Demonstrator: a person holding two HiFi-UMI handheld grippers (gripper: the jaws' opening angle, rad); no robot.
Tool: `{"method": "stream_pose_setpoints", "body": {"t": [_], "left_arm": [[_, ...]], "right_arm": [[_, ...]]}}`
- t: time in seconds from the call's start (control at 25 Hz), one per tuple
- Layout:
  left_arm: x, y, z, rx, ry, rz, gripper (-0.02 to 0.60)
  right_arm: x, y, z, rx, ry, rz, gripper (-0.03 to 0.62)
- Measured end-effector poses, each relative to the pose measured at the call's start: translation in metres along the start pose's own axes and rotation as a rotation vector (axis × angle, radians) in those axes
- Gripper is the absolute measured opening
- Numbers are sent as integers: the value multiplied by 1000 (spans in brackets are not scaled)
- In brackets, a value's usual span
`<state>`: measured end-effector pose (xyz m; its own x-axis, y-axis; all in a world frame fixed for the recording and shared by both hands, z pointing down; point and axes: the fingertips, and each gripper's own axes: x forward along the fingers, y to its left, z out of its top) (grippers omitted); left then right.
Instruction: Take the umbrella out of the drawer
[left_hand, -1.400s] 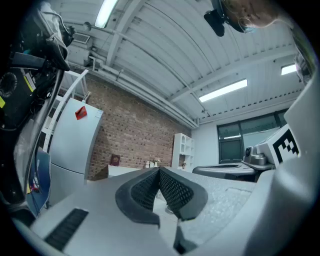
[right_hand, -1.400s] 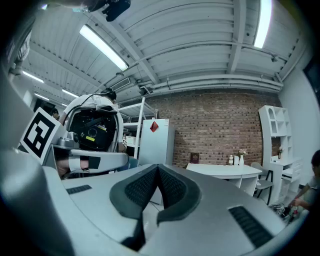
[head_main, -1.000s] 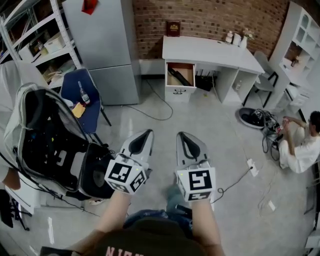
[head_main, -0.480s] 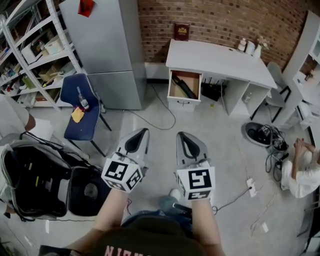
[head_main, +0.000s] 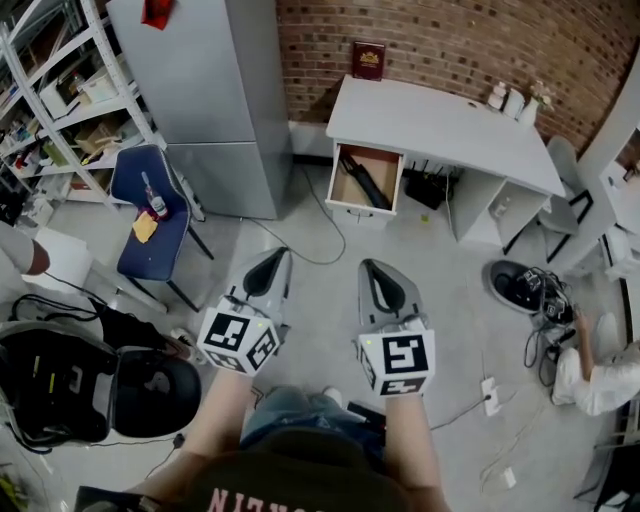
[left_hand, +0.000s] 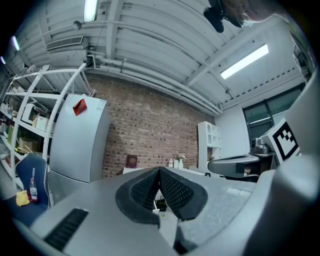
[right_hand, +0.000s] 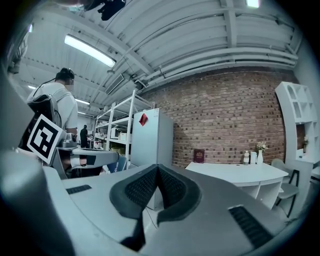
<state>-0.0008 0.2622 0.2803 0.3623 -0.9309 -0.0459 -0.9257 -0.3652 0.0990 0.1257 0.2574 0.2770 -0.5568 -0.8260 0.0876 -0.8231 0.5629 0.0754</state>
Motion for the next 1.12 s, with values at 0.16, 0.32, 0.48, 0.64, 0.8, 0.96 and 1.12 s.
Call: {"method": "stream_pose_setpoints", "body": {"t": [0.16,0.32,0.48,0.64,0.8,0.96,1.12], "left_arm": [[16,2,-5,2,13,12,-2],[33,12,-6,0,16,24,-2],[59,27,-7,2,12,23,-2],[97,52,-12,-4,14,23,-2],[144,77,-18,-14,31,13,-2],[193,105,-23,-31,40,-5,-2],[241,139,-31,-58,55,-25,-2]], "right_arm": [[9,-21,-9,-12,-8,0,-8],[22,-37,-13,-3,-2,-3,-8],[43,-56,-13,7,-7,-23,-8],[78,-75,-17,3,3,-36,-8],[123,-97,-20,10,17,-35,-8],[176,-117,-21,12,37,-40,-7],[229,-131,-24,41,42,-15,-8]]}}
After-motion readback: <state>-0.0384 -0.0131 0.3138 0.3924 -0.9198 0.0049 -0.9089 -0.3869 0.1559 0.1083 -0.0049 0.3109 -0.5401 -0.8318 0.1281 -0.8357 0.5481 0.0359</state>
